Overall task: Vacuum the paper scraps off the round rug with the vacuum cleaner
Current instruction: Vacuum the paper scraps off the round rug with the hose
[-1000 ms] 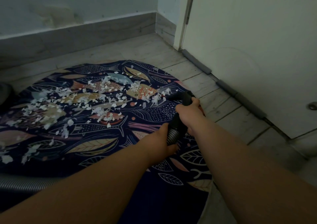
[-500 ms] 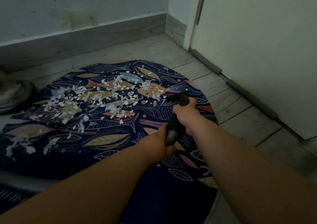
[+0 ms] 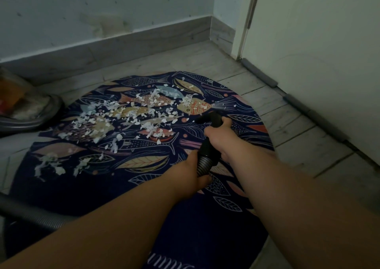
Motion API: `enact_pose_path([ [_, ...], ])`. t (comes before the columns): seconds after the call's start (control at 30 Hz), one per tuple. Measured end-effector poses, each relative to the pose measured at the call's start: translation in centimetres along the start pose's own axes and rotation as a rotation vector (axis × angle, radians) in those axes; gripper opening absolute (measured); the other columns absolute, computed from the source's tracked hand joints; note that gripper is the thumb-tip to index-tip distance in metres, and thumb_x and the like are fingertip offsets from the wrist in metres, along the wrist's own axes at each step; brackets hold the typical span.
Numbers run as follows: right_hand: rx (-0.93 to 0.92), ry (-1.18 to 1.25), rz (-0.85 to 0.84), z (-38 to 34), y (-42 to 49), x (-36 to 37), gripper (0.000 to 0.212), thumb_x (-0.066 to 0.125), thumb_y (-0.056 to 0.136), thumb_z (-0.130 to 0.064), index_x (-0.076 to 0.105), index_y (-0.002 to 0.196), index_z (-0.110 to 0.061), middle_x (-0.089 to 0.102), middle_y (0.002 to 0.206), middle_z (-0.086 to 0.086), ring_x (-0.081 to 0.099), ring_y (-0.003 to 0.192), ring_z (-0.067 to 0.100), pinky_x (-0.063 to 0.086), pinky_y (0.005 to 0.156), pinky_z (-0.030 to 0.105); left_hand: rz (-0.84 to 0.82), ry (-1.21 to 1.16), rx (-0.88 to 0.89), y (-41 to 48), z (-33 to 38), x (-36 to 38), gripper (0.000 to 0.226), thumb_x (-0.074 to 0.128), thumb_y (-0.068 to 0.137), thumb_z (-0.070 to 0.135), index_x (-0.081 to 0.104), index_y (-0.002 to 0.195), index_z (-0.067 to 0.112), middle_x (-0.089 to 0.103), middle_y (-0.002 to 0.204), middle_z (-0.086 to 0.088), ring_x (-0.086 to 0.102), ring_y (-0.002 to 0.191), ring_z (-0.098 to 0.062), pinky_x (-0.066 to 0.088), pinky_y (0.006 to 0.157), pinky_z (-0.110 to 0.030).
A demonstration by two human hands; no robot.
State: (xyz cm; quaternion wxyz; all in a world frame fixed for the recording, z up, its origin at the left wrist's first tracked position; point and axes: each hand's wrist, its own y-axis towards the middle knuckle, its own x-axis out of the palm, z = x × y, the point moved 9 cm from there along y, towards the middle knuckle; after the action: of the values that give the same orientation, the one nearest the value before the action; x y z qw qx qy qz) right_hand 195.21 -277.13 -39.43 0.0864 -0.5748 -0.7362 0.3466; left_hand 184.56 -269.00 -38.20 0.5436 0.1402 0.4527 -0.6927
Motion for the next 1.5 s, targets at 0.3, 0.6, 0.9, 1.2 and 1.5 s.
enact_pose_path([
  [0.3, -0.023, -0.012, -0.078, -0.3, -1.1, 3.2, 0.076, 0.052, 0.096, -0.016, 0.007, 0.155, -0.034, 0.051, 0.105, 0.011, 0.055, 0.086, 0.026, 0.053, 0.086, 0.046, 0.019, -0.006, -0.062, -2.1, -2.1, -0.6, 0.081, 0.057, 0.091, 0.042, 0.006, 0.15, 0.019, 0.048, 0.136, -0.009, 0.052, 0.116, -0.023, 0.039, 0.088, -0.025],
  [0.6, -0.022, -0.084, -0.095, -0.3, -2.2, 4.5, 0.077, 0.053, 0.096, -0.017, 0.005, 0.155, -0.033, 0.052, 0.12, 0.016, 0.054, 0.085, 0.027, 0.05, 0.072, 0.038, 0.02, -0.043, -0.075, -3.7, -3.1, -0.2, 0.08, 0.057, 0.09, 0.045, 0.008, 0.149, 0.019, 0.051, 0.133, -0.01, 0.054, 0.114, -0.025, 0.044, 0.095, -0.032],
  [0.9, -0.023, -0.127, -0.094, 0.4, -4.1, 6.0, 0.074, 0.053, 0.098, -0.021, 0.007, 0.154, -0.032, 0.051, 0.125, 0.017, 0.055, 0.093, 0.03, 0.053, 0.093, 0.05, 0.026, -0.039, -0.092, -6.1, -4.0, 0.0, 0.084, 0.056, 0.09, 0.046, 0.003, 0.15, 0.018, 0.049, 0.136, -0.009, 0.052, 0.117, -0.024, 0.038, 0.088, -0.025],
  [1.2, -0.027, -0.153, -0.158, 1.2, -6.4, 8.3, 0.079, 0.054, 0.094, -0.017, 0.006, 0.155, -0.031, 0.052, 0.121, 0.018, 0.055, 0.089, 0.029, 0.053, 0.082, 0.045, 0.042, -0.037, -0.122, -8.8, -5.6, 0.3, 0.076, 0.058, 0.09, 0.042, 0.012, 0.147, 0.022, 0.051, 0.131, -0.009, 0.055, 0.11, -0.023, 0.043, 0.088, -0.028],
  [1.5, -0.011, -0.166, -0.213, 1.5, -8.3, 10.8, 0.081, 0.055, 0.093, -0.018, 0.004, 0.154, -0.035, 0.052, 0.122, 0.018, 0.057, 0.1, 0.035, 0.055, 0.081, 0.047, 0.027, -0.009, -0.201, -11.3, -7.3, 0.0, 0.075, 0.056, 0.09, 0.046, 0.013, 0.146, 0.02, 0.054, 0.127, -0.011, 0.059, 0.104, -0.024, 0.043, 0.08, -0.029],
])
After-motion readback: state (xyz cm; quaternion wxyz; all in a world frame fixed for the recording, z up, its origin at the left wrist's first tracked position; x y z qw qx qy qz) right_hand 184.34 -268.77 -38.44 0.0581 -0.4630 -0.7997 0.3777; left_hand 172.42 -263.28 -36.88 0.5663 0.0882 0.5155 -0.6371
